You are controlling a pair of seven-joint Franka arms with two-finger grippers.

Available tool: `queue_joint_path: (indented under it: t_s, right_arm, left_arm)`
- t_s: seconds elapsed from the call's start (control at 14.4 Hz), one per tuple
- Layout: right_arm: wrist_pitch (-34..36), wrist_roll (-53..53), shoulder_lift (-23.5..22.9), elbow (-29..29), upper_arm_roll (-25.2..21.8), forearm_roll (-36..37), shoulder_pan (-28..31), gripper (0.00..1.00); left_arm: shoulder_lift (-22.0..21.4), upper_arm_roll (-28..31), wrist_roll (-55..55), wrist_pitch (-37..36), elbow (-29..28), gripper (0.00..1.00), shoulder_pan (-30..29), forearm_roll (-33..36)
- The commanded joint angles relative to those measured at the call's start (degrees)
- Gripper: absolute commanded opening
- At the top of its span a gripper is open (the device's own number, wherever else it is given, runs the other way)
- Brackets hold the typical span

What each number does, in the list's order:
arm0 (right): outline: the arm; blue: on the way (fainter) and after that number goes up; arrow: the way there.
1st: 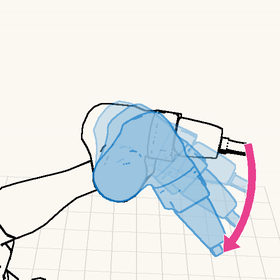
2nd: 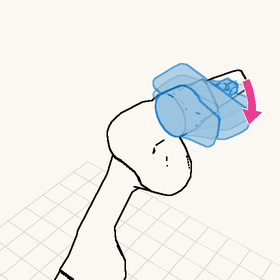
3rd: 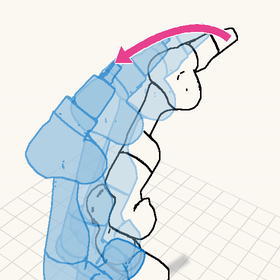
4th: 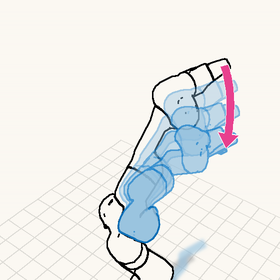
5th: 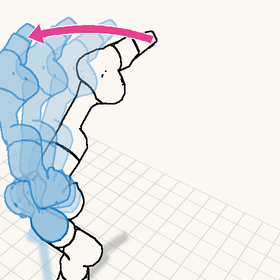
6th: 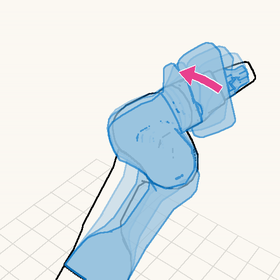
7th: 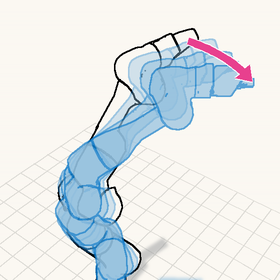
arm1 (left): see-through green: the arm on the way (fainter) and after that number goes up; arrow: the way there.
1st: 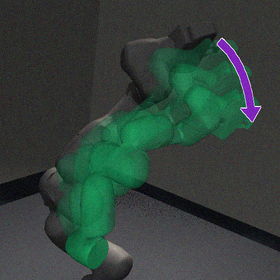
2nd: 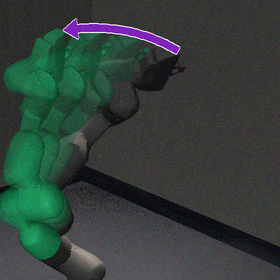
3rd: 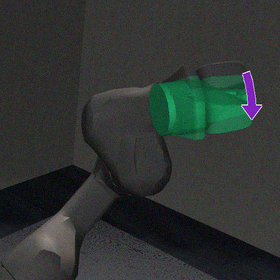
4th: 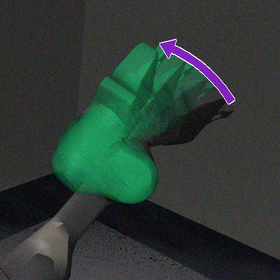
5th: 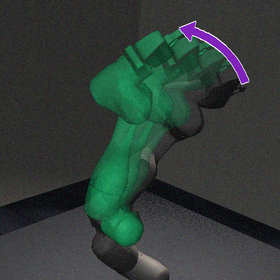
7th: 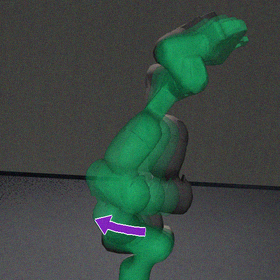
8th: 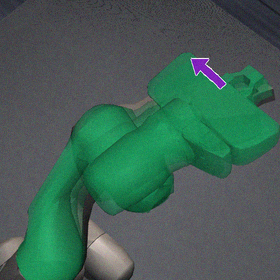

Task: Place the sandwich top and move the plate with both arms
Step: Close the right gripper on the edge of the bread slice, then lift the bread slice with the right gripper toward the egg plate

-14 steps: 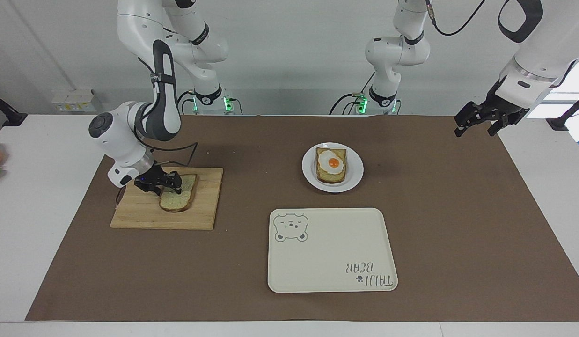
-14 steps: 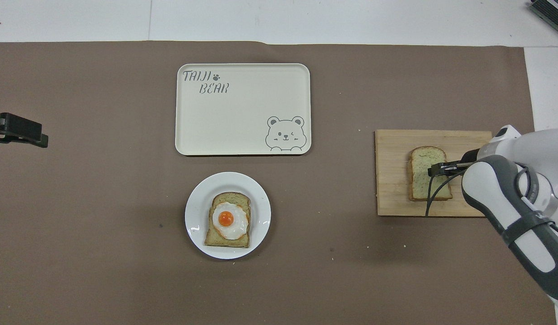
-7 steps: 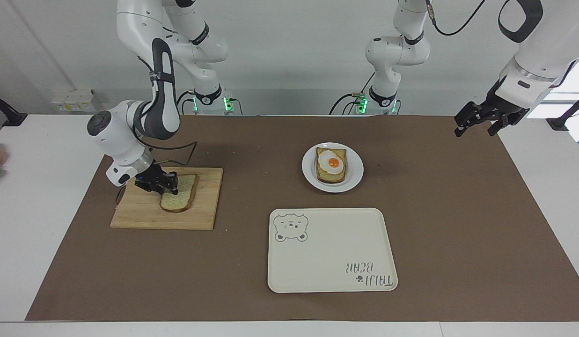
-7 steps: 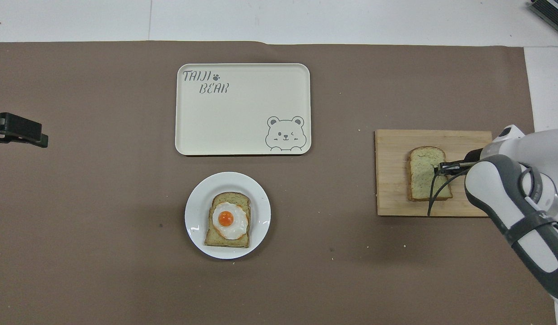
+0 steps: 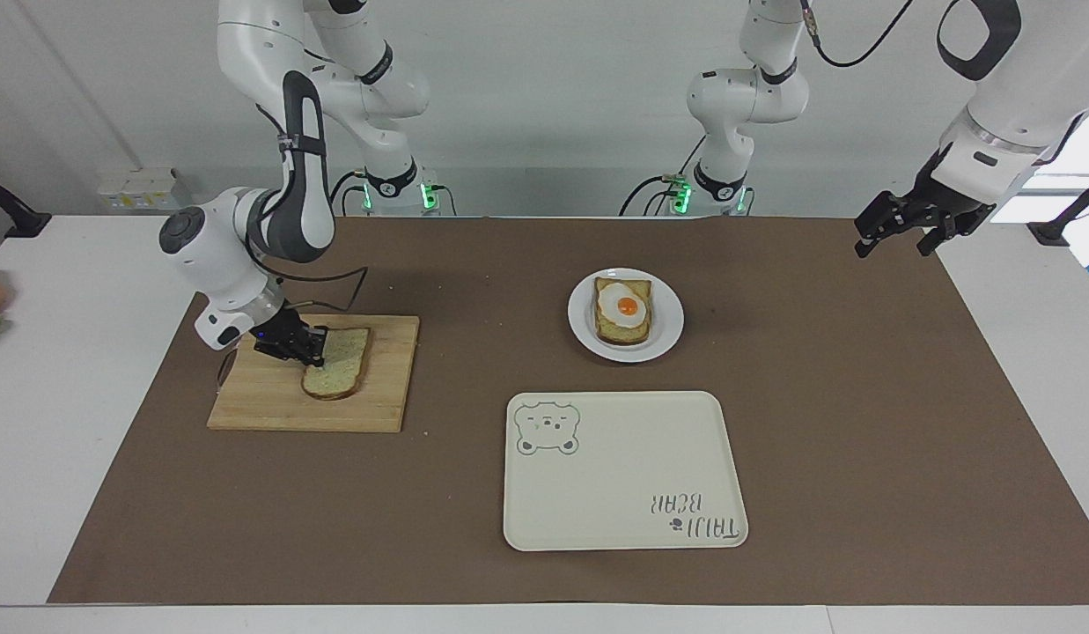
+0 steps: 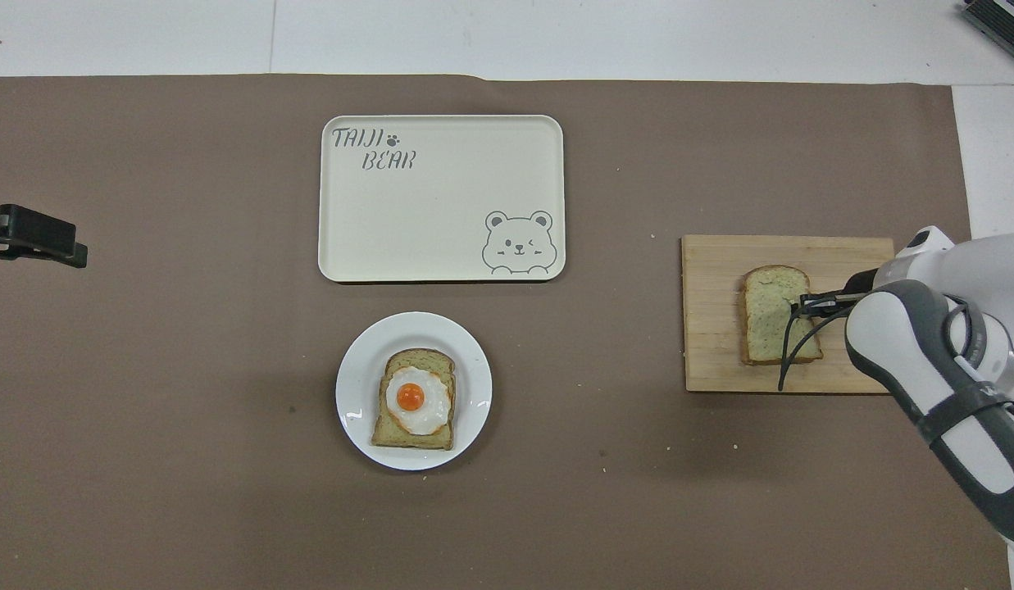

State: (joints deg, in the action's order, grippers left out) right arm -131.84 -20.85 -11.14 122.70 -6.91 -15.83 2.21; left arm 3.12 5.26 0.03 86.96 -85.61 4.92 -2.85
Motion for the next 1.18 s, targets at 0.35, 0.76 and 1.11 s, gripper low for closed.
queue_joint_path:
  t_s: [0.35, 0.76, 1.11]
  right_arm:
    - [14.5, -1.1, -1.2, -11.5, 1.1, -0.8, -0.2, 0.0]
    - [22.7, -0.3, -0.1, -15.9, 2.0, -2.3, -3.2, 0.0]
    - [19.8, 10.7, -0.1, -15.6, 2.2, -2.6, -10.9, 0.0]
  left_arm:
    - [-1.5, -0.3, 0.4, -0.3, -1.5, 1.0, -0.4, 0.7]
    - [-1.5, -0.3, 0.4, -0.3, -1.5, 1.0, -0.4, 0.7]
    - [-1.5, -0.3, 0.4, -0.3, -1.5, 1.0, -0.4, 0.7]
